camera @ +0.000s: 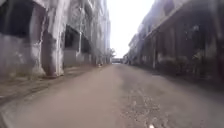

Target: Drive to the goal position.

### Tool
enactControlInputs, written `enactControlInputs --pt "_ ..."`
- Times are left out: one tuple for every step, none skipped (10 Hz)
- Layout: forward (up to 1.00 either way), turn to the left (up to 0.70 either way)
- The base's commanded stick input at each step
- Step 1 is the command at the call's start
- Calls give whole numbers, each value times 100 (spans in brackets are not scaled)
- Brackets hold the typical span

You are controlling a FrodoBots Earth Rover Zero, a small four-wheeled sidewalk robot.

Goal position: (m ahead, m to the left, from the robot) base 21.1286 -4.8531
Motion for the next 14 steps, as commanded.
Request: enactControlInputs --pt "70 0" --pt "70 0" --pt "70 0" --pt "70 0" --pt "70 0" --pt "70 0" --pt "70 0" --pt "70 0" --pt "70 0" --pt "70 0" --pt "70 0" --pt "70 0" --pt "70 0" --pt "70 0"
